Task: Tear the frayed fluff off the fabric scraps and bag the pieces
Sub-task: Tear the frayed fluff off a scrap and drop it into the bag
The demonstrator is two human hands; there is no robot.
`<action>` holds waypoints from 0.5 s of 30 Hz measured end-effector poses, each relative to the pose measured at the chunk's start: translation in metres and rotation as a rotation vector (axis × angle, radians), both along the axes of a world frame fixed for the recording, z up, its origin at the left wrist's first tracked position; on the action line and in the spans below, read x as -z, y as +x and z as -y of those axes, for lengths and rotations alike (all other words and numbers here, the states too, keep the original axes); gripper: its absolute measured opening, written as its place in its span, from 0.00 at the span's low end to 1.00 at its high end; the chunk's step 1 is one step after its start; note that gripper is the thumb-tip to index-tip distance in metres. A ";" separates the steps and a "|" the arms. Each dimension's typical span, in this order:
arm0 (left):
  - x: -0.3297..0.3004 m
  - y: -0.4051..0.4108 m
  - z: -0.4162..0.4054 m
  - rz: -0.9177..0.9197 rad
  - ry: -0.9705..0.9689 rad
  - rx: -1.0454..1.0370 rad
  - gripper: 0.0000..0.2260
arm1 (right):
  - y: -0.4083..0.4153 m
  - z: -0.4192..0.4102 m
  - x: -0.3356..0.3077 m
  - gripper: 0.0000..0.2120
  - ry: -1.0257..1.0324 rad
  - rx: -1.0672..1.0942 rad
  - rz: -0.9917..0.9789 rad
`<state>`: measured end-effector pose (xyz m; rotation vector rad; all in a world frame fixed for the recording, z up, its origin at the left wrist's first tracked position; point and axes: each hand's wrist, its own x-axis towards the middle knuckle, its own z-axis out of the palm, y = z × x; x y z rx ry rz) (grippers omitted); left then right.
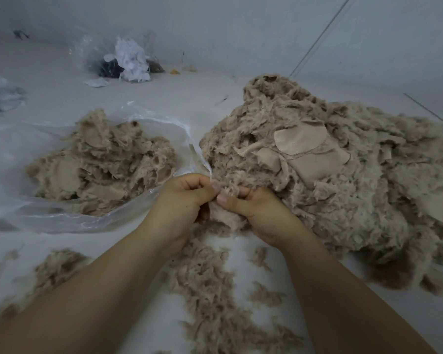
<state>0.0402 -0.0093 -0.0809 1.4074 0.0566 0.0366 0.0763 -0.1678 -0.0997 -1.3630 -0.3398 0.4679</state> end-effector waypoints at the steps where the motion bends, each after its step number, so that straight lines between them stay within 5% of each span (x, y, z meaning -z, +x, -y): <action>1: 0.001 0.000 0.000 -0.006 -0.043 -0.013 0.13 | -0.001 0.000 -0.001 0.17 -0.002 0.000 -0.012; 5: 0.004 0.001 -0.005 -0.008 -0.137 -0.131 0.13 | -0.004 0.001 -0.003 0.35 -0.017 0.007 -0.039; 10: 0.002 0.000 -0.021 -0.071 -0.056 -0.031 0.14 | 0.005 0.002 0.005 0.08 0.087 0.054 -0.103; 15: -0.007 -0.010 -0.027 -0.128 0.305 0.329 0.19 | 0.006 0.003 0.006 0.13 0.040 0.067 -0.116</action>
